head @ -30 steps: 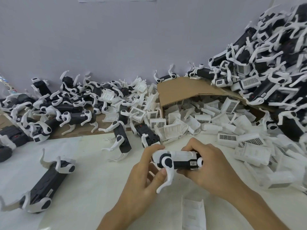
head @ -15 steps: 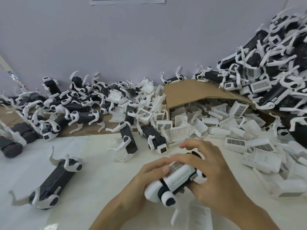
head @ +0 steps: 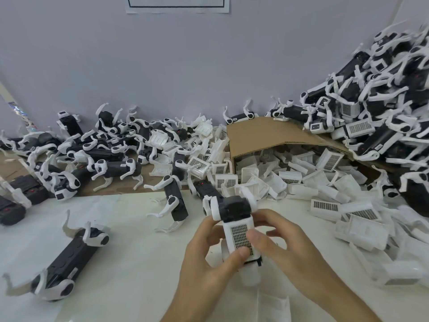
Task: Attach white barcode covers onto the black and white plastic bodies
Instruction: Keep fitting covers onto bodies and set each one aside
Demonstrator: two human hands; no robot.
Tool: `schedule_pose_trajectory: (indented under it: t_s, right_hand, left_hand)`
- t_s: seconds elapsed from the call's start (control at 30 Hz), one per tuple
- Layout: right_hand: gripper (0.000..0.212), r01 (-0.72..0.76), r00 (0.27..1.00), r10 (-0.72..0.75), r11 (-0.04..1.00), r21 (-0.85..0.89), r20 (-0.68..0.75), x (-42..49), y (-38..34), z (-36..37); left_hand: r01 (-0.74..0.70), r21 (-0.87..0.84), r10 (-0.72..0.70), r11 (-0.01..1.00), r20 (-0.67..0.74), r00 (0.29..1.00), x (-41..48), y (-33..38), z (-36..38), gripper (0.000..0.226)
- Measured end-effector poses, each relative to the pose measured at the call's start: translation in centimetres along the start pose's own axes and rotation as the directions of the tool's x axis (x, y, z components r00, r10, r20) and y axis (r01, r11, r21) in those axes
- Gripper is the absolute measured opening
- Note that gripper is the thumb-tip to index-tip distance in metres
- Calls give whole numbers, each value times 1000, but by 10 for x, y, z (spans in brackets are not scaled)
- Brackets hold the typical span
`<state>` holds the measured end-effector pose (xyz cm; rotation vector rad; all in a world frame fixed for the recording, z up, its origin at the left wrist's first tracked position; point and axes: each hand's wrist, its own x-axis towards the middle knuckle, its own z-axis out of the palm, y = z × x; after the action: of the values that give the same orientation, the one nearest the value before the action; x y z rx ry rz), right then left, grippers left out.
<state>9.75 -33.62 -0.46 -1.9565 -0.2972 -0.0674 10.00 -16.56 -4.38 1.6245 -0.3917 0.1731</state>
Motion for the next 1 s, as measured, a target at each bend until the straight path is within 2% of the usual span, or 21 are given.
schedule_pose_trajectory:
  t_s: [0.07,0.13,0.33,0.5,0.6,0.67,0.77,0.83,0.93,1.0]
  right_hand:
    - [44,27,1000,-27,999,47,3,-1,-3,1]
    - [39,56,998,-56,995,78,7,-1,-4,-2]
    - [33,181,980,-179,983,17,-89,-5,-4,2]
    - [33,193,973,-193,981,-9,-124,-7,-4,8]
    - [34,179,977,-179,984,-10,-115,-6,-5,7]
    - [38,176,979,-175,984,5,-109,-4,-3,7]
    - [68,179,966,-175,984,7,-193,-3,2,8]
    - [81,212,942,-232,972,-106,-241,-2,5,5]
    - [67,305,903,-395,868,-393,-171,-1,6,-2]
    - [61,321,900,-424,802,-504,-103,1,6,-3]
  left_hand:
    - [-71,119,69,990,14,997,-4,3,3,53]
    - [-97,166,93,981,32,995,-5,6,6,52]
    - [-67,223,59,972,43,997,-10,6,9,56]
    - [-76,242,70,967,33,997,-11,5,9,55]
    - [-76,279,85,957,-21,996,-12,3,10,52]
    - [-89,370,120,925,-59,991,-11,1,11,49]
    - [-161,537,232,828,-66,971,-6,-3,6,41]
    - [-218,635,317,741,-45,947,-1,-5,1,43]
    - [-307,707,414,637,22,910,2,-6,-1,48]
    - [-346,728,460,592,48,887,3,-7,-1,51]
